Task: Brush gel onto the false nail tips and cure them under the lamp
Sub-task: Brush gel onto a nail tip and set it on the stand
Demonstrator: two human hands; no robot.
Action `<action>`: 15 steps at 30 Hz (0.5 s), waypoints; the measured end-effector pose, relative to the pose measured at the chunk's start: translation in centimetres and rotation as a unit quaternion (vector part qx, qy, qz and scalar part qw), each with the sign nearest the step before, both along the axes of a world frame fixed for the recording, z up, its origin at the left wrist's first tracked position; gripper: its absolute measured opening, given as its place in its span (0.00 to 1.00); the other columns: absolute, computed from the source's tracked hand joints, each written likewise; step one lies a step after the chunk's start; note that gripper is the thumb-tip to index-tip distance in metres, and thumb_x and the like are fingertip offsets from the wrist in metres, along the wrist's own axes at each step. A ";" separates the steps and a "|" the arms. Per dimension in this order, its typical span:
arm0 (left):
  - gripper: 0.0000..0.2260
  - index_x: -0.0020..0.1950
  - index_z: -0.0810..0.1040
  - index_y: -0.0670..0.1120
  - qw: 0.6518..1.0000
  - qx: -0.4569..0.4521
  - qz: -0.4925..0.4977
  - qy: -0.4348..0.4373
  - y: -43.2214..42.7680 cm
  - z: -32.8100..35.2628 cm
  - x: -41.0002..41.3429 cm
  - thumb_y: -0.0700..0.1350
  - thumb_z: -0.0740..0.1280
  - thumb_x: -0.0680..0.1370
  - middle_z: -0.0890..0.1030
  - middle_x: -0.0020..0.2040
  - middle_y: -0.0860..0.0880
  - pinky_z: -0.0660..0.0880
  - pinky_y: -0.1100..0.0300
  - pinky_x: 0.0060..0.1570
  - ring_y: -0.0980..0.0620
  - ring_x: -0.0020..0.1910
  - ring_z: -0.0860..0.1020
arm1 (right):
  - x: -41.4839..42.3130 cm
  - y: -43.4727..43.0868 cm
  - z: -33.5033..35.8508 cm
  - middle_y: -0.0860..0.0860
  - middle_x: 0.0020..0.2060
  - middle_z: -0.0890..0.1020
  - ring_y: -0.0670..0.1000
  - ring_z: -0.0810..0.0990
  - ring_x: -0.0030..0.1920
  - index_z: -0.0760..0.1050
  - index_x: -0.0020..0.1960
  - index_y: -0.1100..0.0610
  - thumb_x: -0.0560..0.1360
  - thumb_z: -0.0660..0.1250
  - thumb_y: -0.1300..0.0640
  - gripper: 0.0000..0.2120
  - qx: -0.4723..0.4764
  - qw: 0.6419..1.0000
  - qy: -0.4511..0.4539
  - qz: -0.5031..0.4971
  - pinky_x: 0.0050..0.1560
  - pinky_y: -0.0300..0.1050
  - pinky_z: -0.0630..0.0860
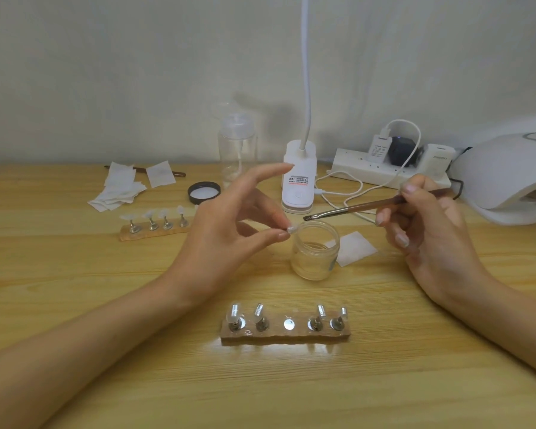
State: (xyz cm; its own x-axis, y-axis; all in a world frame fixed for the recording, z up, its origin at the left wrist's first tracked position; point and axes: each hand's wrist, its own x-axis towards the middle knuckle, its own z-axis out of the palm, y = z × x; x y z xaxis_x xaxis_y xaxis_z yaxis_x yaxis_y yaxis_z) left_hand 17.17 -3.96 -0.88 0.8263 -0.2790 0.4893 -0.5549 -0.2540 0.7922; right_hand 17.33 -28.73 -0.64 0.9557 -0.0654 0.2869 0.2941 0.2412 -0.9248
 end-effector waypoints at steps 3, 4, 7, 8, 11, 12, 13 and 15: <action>0.36 0.76 0.68 0.53 1.000 0.008 0.000 0.000 -0.2 -0.1 0.0 0.37 0.77 0.72 0.84 0.44 0.54 0.76 0.62 0.40 0.52 0.46 0.85 | 0.0 0.0 0.0 0.52 0.30 0.81 0.45 0.66 0.22 0.67 0.38 0.51 0.77 0.61 0.53 0.09 -0.014 1.000 -0.001 0.004 0.25 0.39 0.56; 0.36 0.76 0.68 0.54 1.000 0.015 0.001 -0.005 -0.2 -0.1 0.0 0.37 0.77 0.72 0.84 0.43 0.54 0.74 0.61 0.38 0.52 0.46 0.84 | 0.0 0.0 0.0 0.52 0.30 0.81 0.45 0.66 0.22 0.67 0.38 0.51 0.77 0.61 0.53 0.09 -0.019 1.000 -0.003 0.005 0.26 0.41 0.55; 0.36 0.77 0.67 0.54 1.000 0.019 0.004 -0.015 -0.3 -0.2 0.1 0.38 0.77 0.73 0.85 0.42 0.55 0.73 0.52 0.37 0.51 0.46 0.84 | 0.0 0.0 -0.1 0.53 0.29 0.81 0.45 0.67 0.22 0.66 0.39 0.53 0.77 0.61 0.54 0.09 -0.031 0.999 -0.005 0.008 0.27 0.42 0.54; 0.36 0.77 0.67 0.54 1.000 0.018 0.005 -0.016 -0.3 -0.2 0.1 0.38 0.77 0.73 0.85 0.42 0.55 0.72 0.50 0.37 0.51 0.46 0.83 | -0.1 0.0 -0.1 0.53 0.29 0.80 0.45 0.67 0.22 0.66 0.39 0.53 0.77 0.61 0.54 0.09 -0.033 0.999 -0.005 0.010 0.26 0.40 0.56; 0.35 0.77 0.67 0.54 1.000 0.017 0.004 -0.018 -0.3 -0.3 0.2 0.39 0.77 0.73 0.85 0.42 0.55 0.71 0.46 0.37 0.51 0.46 0.83 | -0.2 0.1 -0.1 0.53 0.29 0.81 0.46 0.67 0.23 0.66 0.40 0.54 0.77 0.60 0.54 0.08 -0.041 0.999 -0.009 0.015 0.25 0.37 0.60; 0.35 0.77 0.67 0.54 1.000 0.018 0.003 -0.018 -0.3 -0.3 0.2 0.39 0.77 0.74 0.85 0.42 0.55 0.71 0.46 0.37 0.51 0.46 0.83 | -0.2 0.1 0.0 0.53 0.29 0.81 0.46 0.67 0.23 0.66 0.40 0.54 0.77 0.60 0.54 0.09 -0.044 0.999 -0.010 0.017 0.25 0.37 0.60; 0.35 0.77 0.67 0.54 1.000 0.018 0.003 -0.018 -0.3 -0.3 0.2 0.39 0.77 0.74 0.85 0.42 0.55 0.70 0.45 0.37 0.51 0.46 0.83 | -0.2 0.1 0.0 0.53 0.29 0.81 0.46 0.67 0.23 0.66 0.40 0.54 0.77 0.60 0.54 0.09 -0.047 0.999 -0.011 0.018 0.25 0.38 0.60; 0.35 0.77 0.67 0.54 1.000 0.017 0.002 -0.018 -0.2 -0.3 0.2 0.39 0.77 0.74 0.85 0.42 0.55 0.70 0.45 0.37 0.51 0.46 0.83 | -0.2 0.1 -0.1 0.53 0.29 0.81 0.46 0.67 0.23 0.66 0.40 0.54 0.77 0.61 0.54 0.09 -0.048 0.999 -0.012 0.021 0.25 0.37 0.61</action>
